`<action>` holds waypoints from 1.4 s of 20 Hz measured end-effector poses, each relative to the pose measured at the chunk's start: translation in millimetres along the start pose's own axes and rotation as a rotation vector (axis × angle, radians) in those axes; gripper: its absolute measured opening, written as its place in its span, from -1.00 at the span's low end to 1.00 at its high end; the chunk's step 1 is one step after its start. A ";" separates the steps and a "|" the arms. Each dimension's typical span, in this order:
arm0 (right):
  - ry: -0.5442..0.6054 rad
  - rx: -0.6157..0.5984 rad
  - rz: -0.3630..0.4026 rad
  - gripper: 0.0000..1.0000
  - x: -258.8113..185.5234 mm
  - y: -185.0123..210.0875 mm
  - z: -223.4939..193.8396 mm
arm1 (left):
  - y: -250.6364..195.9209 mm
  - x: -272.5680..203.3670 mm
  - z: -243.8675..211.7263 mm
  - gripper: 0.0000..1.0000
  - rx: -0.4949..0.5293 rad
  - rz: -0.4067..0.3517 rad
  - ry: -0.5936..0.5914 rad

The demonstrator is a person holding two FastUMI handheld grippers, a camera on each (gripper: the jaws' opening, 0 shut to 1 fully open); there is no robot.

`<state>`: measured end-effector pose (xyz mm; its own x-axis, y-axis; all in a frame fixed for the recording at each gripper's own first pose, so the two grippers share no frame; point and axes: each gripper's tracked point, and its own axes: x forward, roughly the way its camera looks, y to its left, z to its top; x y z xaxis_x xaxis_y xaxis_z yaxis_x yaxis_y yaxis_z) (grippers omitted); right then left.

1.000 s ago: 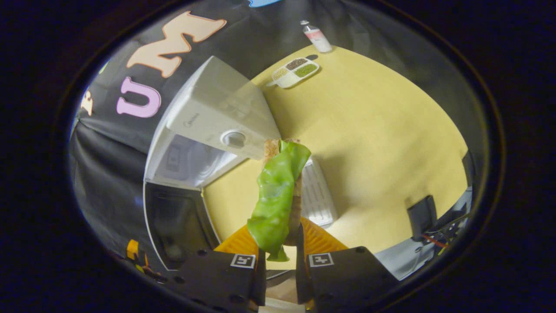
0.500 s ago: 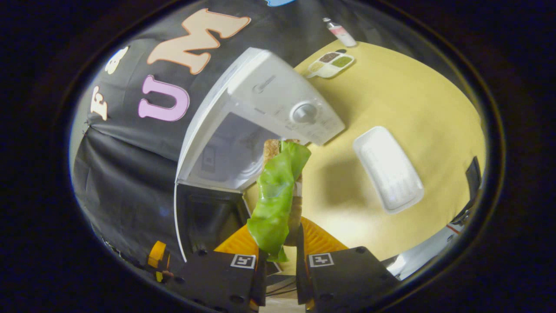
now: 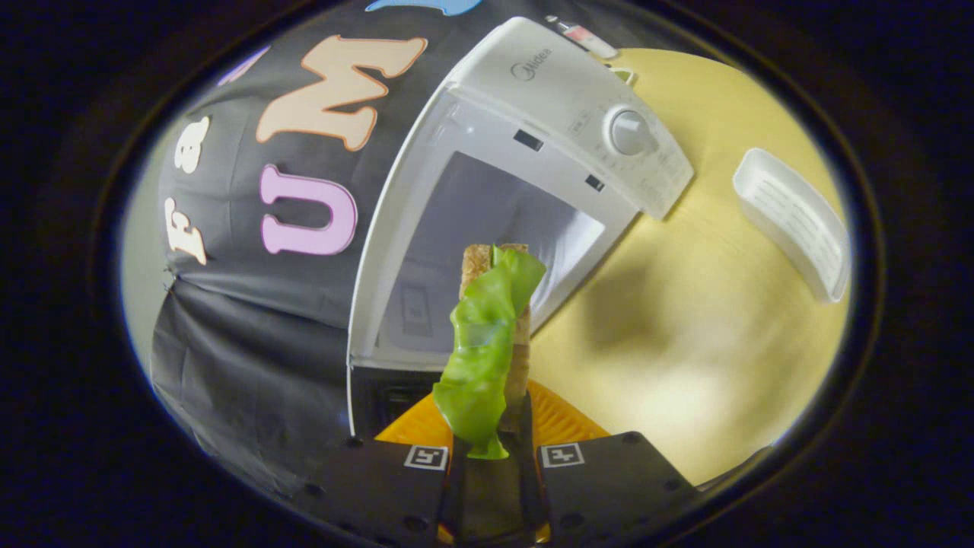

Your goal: Open the microwave oven with the left hand, put the food in, and close the microwave oven.

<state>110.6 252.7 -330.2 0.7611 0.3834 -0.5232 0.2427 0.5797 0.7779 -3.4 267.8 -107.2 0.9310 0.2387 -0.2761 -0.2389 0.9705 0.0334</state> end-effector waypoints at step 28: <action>-0.262 -0.146 -0.137 0.04 127.2 -17.2 38.6 | 4.8 -2.0 -56.5 0.92 -0.039 -0.098 0.162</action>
<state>226.5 263.7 -396.6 0.8608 0.1082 -0.4973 0.2789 0.7171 0.6388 -21.9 270.1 -160.8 0.8946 0.1309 -0.4273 -0.1623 0.9860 -0.0377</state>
